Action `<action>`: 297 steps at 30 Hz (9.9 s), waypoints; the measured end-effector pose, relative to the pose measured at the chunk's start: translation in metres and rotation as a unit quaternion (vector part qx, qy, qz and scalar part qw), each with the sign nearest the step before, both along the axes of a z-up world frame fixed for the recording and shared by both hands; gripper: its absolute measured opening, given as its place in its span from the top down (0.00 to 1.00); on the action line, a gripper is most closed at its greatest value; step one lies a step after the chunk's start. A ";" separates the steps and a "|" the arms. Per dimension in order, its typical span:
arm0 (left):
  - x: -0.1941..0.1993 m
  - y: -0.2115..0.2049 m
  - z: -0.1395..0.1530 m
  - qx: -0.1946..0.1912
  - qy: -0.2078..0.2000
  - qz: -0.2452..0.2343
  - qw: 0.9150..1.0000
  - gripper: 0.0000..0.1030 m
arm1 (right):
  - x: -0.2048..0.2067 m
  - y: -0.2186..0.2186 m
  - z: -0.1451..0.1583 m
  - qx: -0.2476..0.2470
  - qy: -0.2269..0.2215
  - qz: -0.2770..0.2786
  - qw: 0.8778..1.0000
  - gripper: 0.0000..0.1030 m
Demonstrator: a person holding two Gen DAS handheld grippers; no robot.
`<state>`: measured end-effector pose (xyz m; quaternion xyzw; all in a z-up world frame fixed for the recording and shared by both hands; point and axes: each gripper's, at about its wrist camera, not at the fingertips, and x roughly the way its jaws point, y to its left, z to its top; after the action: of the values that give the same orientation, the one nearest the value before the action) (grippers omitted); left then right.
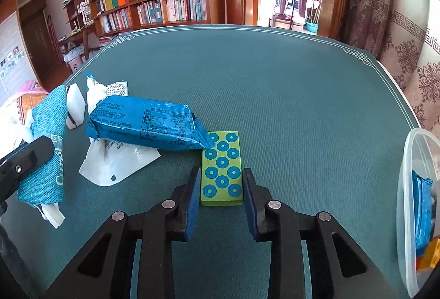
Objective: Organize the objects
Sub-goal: 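Grasp the green block with blue dots with the right gripper, then carry the green block into the clear bowl and open the right gripper, then carry the teal cloth into the bowl and open the left gripper, then move the left gripper to the large white sponge and grasp it, then grasp the blue wrapped packet with the right gripper, then carry the blue packet into the bowl and open the right gripper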
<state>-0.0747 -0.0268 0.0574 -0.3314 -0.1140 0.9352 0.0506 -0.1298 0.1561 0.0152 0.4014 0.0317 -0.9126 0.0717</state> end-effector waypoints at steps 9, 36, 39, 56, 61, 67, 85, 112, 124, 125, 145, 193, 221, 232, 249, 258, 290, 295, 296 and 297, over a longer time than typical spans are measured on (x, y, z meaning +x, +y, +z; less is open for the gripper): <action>0.005 0.009 0.006 -0.005 0.010 -0.011 1.000 0.52 | 0.033 0.018 0.007 -0.019 0.009 -0.015 1.000 0.71; 0.026 0.046 0.012 -0.025 0.017 -0.059 0.998 0.52 | 0.077 0.122 0.054 -0.044 0.046 -0.099 0.993 0.71; 0.028 0.049 0.012 -0.027 0.018 -0.064 0.997 0.52 | 0.077 0.143 0.059 -0.047 0.051 -0.123 0.990 0.71; 0.033 0.066 0.013 -0.044 0.016 -0.079 0.996 0.52 | 0.058 0.216 0.061 -0.035 0.055 -0.209 0.976 0.71; 0.034 0.068 0.014 -0.048 0.016 -0.083 0.995 0.52 | 0.054 0.225 0.057 -0.038 0.053 -0.221 0.973 0.71; 0.034 0.075 0.016 -0.055 0.017 -0.092 0.994 0.52 | 0.061 0.235 0.056 -0.047 0.053 -0.232 0.970 0.70; 0.036 0.138 0.023 -0.084 0.019 -0.157 0.984 0.52 | 0.117 0.243 0.075 -0.087 0.092 -0.208 0.970 0.70; -0.007 0.274 0.037 -0.047 -0.015 -0.305 0.951 0.52 | 0.154 0.266 0.070 -0.113 0.081 -0.198 0.970 0.70; -0.014 0.301 0.037 -0.040 0.001 -0.317 0.948 0.25 | 0.156 0.270 0.066 -0.120 0.079 -0.199 0.969 0.70; -0.014 0.298 0.037 -0.040 0.002 -0.314 0.949 0.25 | 0.156 0.271 0.066 -0.119 0.079 -0.200 0.969 0.70; 0.003 0.242 0.042 -0.060 0.025 -0.239 0.969 0.04 | 0.157 0.246 0.075 -0.125 0.082 -0.184 0.972 0.54; 0.003 -0.053 0.001 -0.103 -0.033 0.063 0.992 0.03 | 0.106 0.063 0.036 -0.131 -0.020 -0.017 0.991 0.46; -0.048 -0.110 -0.033 -0.112 -0.082 0.094 0.986 0.04 | 0.084 0.026 0.015 -0.109 -0.053 0.010 0.993 0.46; -0.041 -0.103 -0.032 -0.097 -0.071 0.057 0.991 0.36 | 0.063 0.004 0.011 -0.133 -0.064 0.035 0.988 0.46; -0.024 -0.089 -0.012 -0.072 -0.018 0.032 0.997 0.36 | -0.027 0.008 -0.005 -0.383 -0.133 0.015 0.914 0.32; -0.022 -0.087 -0.012 -0.066 -0.014 0.033 0.997 0.36 | -0.067 -0.006 -0.012 -0.364 -0.131 -0.017 0.922 0.29; -0.020 -0.079 -0.011 -0.066 -0.008 0.018 0.998 0.36 | -0.044 -0.040 0.000 -0.003 -0.021 0.000 1.000 0.37; -0.019 -0.080 -0.013 -0.063 -0.007 0.017 0.998 0.36 | -0.040 -0.034 0.000 0.006 -0.015 -0.007 1.000 0.53; -0.018 -0.080 -0.012 -0.063 -0.007 0.017 0.998 0.36 | -0.038 -0.032 0.000 0.005 -0.016 -0.007 1.000 0.54; -0.018 -0.080 -0.012 -0.063 -0.006 0.017 0.998 0.36 | -0.036 -0.031 0.000 0.004 -0.016 -0.008 1.000 0.55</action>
<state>-0.0931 -0.1070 0.0451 -0.3380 -0.0611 0.9391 0.0134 -0.1659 0.1255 0.0153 0.4161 0.0308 -0.9066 0.0639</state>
